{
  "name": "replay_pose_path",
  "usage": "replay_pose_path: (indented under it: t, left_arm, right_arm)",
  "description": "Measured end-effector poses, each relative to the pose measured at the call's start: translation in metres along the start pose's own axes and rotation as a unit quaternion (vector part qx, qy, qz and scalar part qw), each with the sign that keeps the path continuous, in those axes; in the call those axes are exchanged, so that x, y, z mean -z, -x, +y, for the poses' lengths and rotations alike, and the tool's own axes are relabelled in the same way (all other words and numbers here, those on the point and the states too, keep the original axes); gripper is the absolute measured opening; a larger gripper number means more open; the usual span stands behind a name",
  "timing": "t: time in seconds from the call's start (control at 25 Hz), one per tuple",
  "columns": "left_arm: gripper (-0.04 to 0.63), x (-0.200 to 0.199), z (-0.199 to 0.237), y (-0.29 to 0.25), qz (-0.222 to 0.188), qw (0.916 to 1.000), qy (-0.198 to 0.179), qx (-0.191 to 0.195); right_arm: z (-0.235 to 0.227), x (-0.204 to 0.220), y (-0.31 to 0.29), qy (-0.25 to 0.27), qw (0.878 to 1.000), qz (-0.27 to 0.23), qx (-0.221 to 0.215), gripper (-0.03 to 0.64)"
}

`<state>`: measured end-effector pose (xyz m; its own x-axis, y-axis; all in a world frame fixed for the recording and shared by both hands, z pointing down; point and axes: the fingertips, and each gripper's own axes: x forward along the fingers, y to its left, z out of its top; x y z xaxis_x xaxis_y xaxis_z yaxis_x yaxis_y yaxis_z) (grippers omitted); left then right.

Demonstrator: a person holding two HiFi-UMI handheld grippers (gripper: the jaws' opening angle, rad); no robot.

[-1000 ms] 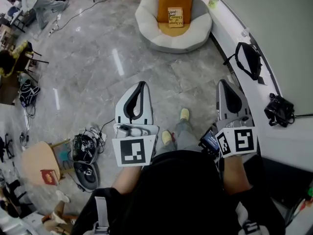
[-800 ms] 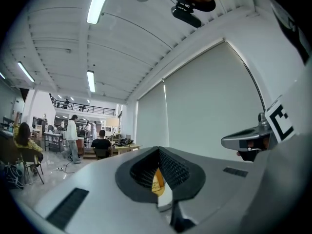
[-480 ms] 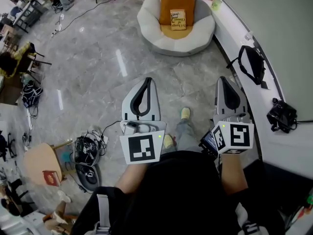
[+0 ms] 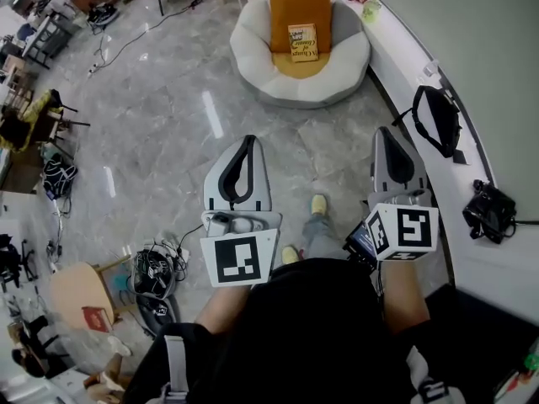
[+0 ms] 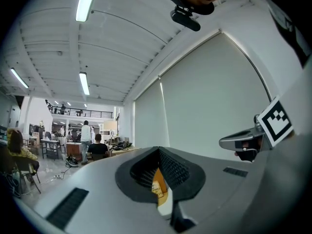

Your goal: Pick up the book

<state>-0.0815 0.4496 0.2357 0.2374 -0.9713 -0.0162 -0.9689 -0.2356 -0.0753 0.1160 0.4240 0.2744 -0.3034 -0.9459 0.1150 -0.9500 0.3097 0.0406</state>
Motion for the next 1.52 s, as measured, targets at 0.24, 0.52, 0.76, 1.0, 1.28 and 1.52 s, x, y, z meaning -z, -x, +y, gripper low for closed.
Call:
replay_pose_path:
  t: [0.24,0.52,0.76,1.0,1.28,1.52]
  left_arm:
    - [0.011,0.001,-0.005,-0.053,0.001,1.0,-0.004,-0.001]
    - [0.011,0.006,-0.006,-0.102,0.012,0.9998,-0.01,-0.01]
    - [0.011,0.007,-0.004,-0.132,0.013,0.9997,-0.009,-0.021]
    - [0.011,0.004,-0.002,-0.159,0.012,0.9992,-0.024,-0.03]
    - [0.011,-0.003,-0.004,-0.184,-0.002,0.999,-0.033,-0.03]
    - [0.011,-0.008,-0.007,-0.197,-0.011,0.999,-0.033,-0.03]
  right_arm:
    - [-0.037,0.0,-0.045,-0.003,1.0,0.005,0.009,0.014]
    - [-0.064,0.004,-0.089,-0.009,1.0,0.012,0.004,0.014]
    - [-0.08,0.002,-0.12,-0.004,1.0,0.007,-0.004,0.014]
    - [-0.09,0.0,-0.152,-0.003,1.0,0.001,-0.026,0.014]
    - [-0.099,-0.007,-0.174,0.004,0.999,-0.008,-0.037,0.014]
    - [-0.107,-0.013,-0.184,0.004,0.999,-0.01,-0.036,0.014]
